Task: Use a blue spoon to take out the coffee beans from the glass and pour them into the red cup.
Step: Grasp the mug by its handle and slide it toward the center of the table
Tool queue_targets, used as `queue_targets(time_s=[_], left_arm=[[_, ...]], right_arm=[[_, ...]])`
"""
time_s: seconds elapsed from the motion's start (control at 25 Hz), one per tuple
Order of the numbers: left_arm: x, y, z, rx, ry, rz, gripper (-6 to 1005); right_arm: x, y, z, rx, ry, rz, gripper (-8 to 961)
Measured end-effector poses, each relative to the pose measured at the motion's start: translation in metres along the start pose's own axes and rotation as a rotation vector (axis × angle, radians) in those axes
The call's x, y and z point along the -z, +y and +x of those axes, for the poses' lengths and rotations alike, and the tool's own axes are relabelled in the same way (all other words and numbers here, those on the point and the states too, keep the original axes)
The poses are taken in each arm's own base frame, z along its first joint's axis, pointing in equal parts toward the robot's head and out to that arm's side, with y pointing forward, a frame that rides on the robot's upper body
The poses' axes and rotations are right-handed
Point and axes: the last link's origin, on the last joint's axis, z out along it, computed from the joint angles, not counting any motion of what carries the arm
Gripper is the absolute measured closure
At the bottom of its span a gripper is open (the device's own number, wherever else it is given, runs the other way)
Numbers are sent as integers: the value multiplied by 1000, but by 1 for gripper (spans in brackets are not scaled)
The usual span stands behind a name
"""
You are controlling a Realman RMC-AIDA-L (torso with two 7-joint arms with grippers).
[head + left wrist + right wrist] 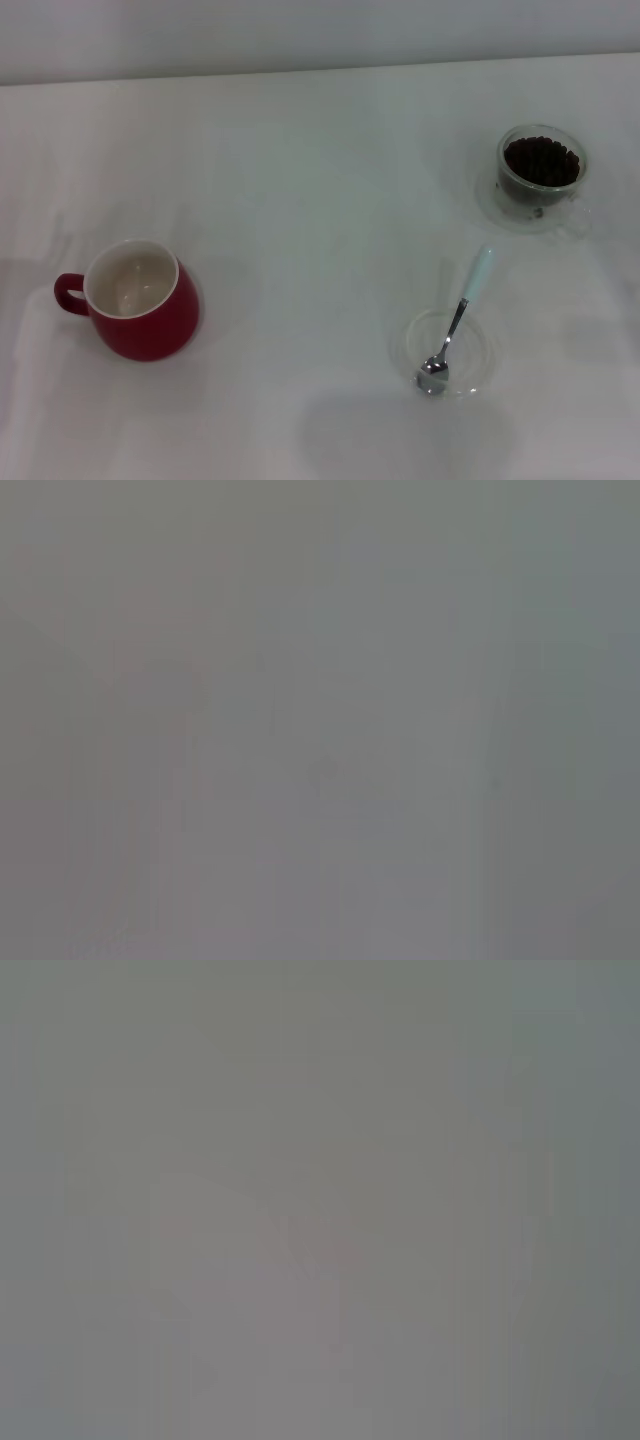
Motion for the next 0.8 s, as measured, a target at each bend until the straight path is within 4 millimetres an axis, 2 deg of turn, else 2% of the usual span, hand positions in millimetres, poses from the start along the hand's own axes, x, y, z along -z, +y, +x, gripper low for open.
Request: queue_targets(time_s=[0.44,0.8], left_arm=[[-1,2,3,-10,17,-17,125],[4,7,0,-10,3,-40,131]], right_arm=[[11,5,-4,-53,-50,-11,87],[11,6,-5,-38,-51,-43,88]])
